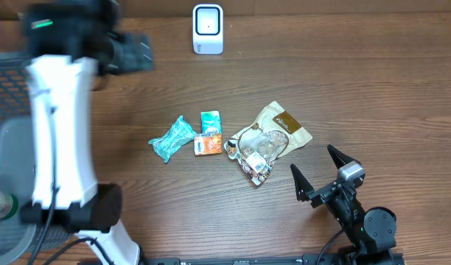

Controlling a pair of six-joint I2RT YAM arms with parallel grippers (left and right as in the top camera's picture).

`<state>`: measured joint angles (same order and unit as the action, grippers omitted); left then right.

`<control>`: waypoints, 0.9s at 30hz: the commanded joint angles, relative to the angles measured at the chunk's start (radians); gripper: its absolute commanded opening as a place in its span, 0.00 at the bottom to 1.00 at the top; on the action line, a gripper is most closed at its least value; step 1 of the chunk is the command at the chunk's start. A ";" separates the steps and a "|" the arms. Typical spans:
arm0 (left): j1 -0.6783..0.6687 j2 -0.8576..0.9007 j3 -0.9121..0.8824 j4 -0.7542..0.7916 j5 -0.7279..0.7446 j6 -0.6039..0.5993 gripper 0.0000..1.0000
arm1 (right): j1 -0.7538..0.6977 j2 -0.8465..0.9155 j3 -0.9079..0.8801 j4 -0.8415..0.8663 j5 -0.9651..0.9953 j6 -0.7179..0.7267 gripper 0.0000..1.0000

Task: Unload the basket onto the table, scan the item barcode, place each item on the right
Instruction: 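Lift the wipes pack out of the basket and set it on the table, then move the left gripper back into the basket over the brown jar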

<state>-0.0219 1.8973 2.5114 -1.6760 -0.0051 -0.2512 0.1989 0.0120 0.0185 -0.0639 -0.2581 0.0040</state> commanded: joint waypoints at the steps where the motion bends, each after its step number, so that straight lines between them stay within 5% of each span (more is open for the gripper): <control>1: 0.058 -0.097 0.110 -0.013 0.076 0.122 1.00 | 0.004 -0.009 -0.011 0.005 0.002 0.004 1.00; 9: 0.395 -0.270 0.050 -0.014 -0.063 -0.030 1.00 | 0.004 -0.009 -0.011 0.005 0.002 0.004 1.00; 16: 0.744 -0.345 -0.312 -0.010 -0.049 -0.071 1.00 | 0.004 -0.009 -0.011 0.005 0.002 0.003 1.00; 27: 0.866 -0.344 -0.799 0.333 -0.052 -0.072 0.99 | 0.004 -0.009 -0.011 0.005 0.002 0.004 1.00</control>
<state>0.8406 1.5669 1.7782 -1.3792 -0.0311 -0.3122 0.1989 0.0120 0.0185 -0.0639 -0.2581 0.0040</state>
